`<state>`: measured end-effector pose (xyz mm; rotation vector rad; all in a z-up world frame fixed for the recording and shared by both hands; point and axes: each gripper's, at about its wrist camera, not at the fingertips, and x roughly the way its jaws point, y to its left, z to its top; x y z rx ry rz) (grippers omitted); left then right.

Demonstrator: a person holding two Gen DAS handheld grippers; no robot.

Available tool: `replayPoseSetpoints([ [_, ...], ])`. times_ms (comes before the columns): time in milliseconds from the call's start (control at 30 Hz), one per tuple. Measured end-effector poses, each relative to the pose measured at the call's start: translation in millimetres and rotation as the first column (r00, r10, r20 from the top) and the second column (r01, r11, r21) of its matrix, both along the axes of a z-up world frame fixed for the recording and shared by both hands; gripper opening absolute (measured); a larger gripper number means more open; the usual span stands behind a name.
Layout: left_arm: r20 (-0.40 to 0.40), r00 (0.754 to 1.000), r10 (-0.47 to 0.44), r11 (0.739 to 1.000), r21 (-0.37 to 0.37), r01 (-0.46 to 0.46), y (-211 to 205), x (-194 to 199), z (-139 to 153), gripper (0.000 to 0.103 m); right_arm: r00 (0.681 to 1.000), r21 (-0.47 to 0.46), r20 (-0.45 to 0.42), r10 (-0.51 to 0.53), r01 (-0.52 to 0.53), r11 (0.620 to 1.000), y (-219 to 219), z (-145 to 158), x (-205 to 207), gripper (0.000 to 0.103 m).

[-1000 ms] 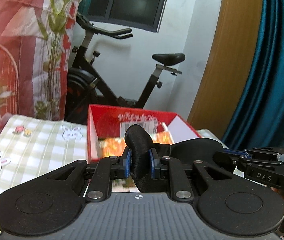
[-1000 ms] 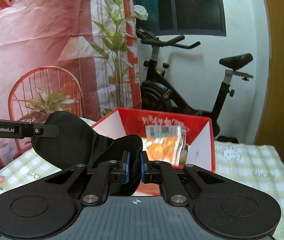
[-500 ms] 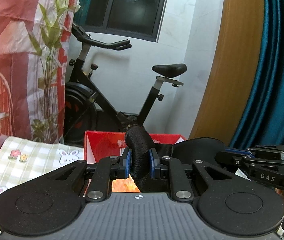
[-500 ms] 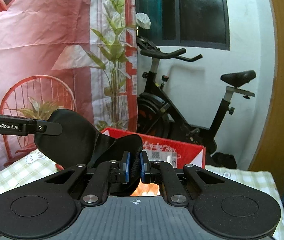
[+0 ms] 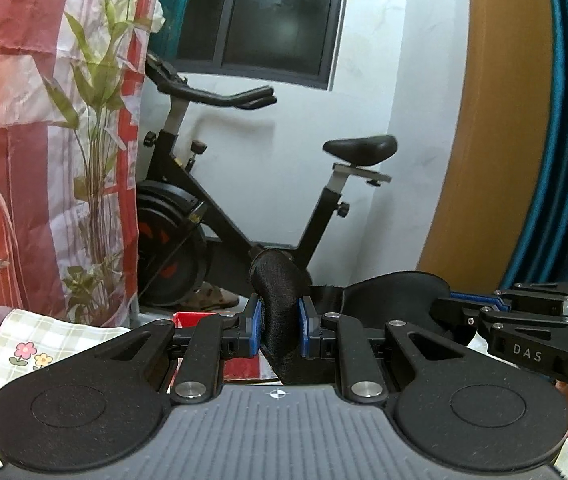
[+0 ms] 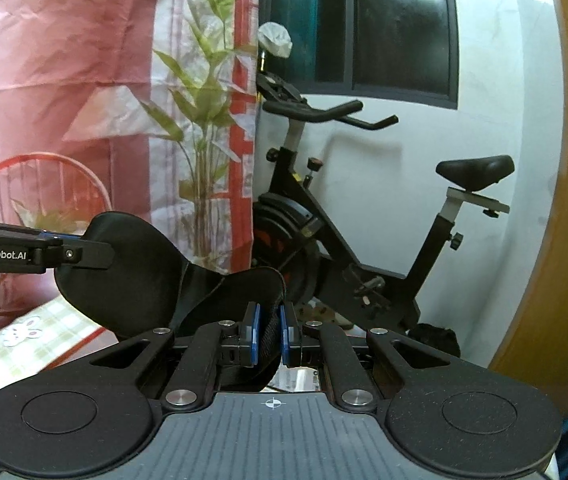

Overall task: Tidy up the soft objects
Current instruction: 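Lift the black eye mask with the left tool over the red box, then open the left tool to drop the eye mask into the box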

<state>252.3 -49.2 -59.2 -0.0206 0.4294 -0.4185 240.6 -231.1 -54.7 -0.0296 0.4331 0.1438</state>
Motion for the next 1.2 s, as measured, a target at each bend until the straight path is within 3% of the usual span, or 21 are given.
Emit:
replayPoseSetpoints([
  [333,-0.149,0.989,-0.002,0.996,0.083,0.015,-14,54,-35,0.02,0.982,-0.04,-0.188,-0.008,0.0,0.999,6,-44,65,0.009],
  [467,-0.218,0.976,-0.008,0.991,0.125,0.037,-16,65,-52,0.02,0.965,-0.049,-0.26,-0.019,0.007,0.999,10,-61,75,0.009],
  [667,-0.25,0.968,-0.015,0.985,0.165,0.058,-16,69,-59,0.022,0.955,-0.045,-0.296,-0.035,0.022,0.999,10,-72,76,0.011],
  [767,-0.245,0.97,-0.003,0.983,0.175,0.047,-15,69,-57,0.031,0.954,-0.056,-0.294,-0.051,0.036,0.998,8,-71,74,0.018],
  [833,-0.241,0.97,-0.003,0.983,0.176,0.047,-15,67,-54,0.051,0.956,-0.065,-0.288,-0.063,0.046,0.997,6,-68,71,0.022],
  [900,-0.231,0.973,-0.004,0.983,0.178,0.046,-15,65,-51,0.062,0.957,-0.067,-0.281,-0.072,0.056,0.996,4,-65,67,0.023],
  [967,-0.222,0.975,-0.011,0.983,0.178,0.052,-16,61,-47,0.069,0.957,-0.067,-0.277,-0.083,0.067,0.996,3,-62,62,0.038],
  [1033,-0.215,0.977,-0.017,0.983,0.177,0.056,-16,56,-43,0.084,0.96,-0.067,-0.268,-0.087,0.072,0.995,2,-58,56,0.05],
  [1100,-0.2,0.98,-0.019,0.983,0.174,0.054,-16,51,-39,0.093,0.962,-0.066,-0.26,-0.088,0.073,0.995,3,-54,50,0.056],
  [1200,-0.192,0.981,-0.018,0.985,0.165,0.05,-13,42,-33,0.097,0.964,-0.052,-0.253,-0.086,0.076,0.996,5,-47,41,0.07],
])
